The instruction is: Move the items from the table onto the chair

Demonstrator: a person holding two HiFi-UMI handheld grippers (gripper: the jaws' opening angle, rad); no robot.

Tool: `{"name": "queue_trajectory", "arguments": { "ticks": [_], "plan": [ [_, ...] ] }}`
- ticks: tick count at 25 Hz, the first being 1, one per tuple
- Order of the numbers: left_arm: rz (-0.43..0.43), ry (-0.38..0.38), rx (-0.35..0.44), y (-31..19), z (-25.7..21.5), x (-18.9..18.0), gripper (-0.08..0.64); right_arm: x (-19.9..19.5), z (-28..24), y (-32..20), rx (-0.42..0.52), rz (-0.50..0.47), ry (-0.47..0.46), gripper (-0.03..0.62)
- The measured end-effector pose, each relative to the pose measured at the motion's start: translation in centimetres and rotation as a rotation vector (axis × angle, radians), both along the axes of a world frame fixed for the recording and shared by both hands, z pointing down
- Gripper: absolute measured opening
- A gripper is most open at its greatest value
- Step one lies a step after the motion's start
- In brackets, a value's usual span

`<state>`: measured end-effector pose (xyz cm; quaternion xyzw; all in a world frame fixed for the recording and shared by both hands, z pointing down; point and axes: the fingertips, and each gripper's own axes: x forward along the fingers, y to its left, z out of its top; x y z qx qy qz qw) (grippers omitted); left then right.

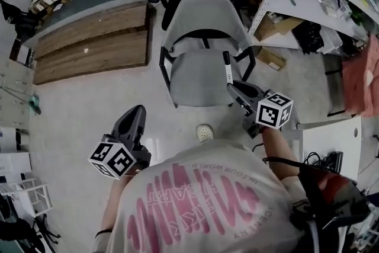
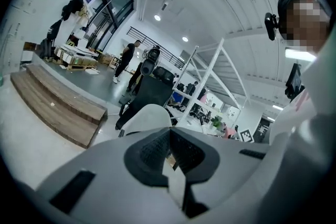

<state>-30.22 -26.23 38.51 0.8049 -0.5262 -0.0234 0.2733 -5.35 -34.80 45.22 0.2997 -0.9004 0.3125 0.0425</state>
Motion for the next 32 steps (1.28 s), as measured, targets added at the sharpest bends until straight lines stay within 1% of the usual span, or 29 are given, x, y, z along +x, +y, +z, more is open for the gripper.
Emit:
{"name": "queue_trajectory", "arguments": {
  "ticks": [3, 5, 10, 12, 15, 18, 21, 23, 26, 28, 32],
  "plan": [
    [-0.016, -0.010, -0.010, -2.2, 0.0, -0.2, 0.010, -0.3, 1.6, -3.4, -0.052, -0.004, -0.007, 0.078],
    [-0.030, -0.011, -0.031, -3.4, 0.3, -0.4, 0.009, -0.6, 2.9, -5.5, -0.091, -0.005, -0.003, 0.077],
    [-0.085, -0.010, -0.122, -5.2, 1.9, -1.1, 0.009, -0.6, 8.4, -9.2, -0.222, 0.014, 0.013, 0.078],
    [-0.104, -0.010, -0.160, -5.6, 2.9, -1.3, 0.010, -0.5, 11.3, -10.2, -0.278, 0.020, 0.026, 0.078],
    [-0.110, -0.026, -0.226, -6.1, 4.6, -1.1, 0.009, -0.1, 16.1, -11.2, -0.364, 0.038, 0.058, 0.078],
    [-0.129, -0.062, -0.280, -6.4, 5.9, -1.5, 0.009, 0.2, 21.1, -11.5, -0.472, 0.077, 0.085, 0.078],
    [-0.201, -0.104, -0.297, -6.4, 6.7, -3.2, 0.009, 0.8, 26.0, -11.3, -0.576, 0.117, 0.146, 0.078],
    [-0.241, -0.105, -0.326, -6.1, 7.6, -4.1, 0.009, 1.2, 29.6, -10.7, -0.649, 0.146, 0.199, 0.078],
    [-0.272, -0.099, -0.376, -5.3, 9.4, -4.2, 0.009, 2.1, 34.4, -9.3, -0.742, 0.179, 0.283, 0.078],
    [-0.284, -0.097, -0.398, -4.7, 9.9, -4.2, 0.009, 2.6, 35.9, -8.6, -0.786, 0.208, 0.316, 0.078],
    [-0.280, -0.089, -0.452, -3.7, 10.0, -4.7, 0.009, 2.4, 37.3, -7.8, -0.856, 0.289, 0.327, 0.078]
  ]
}}
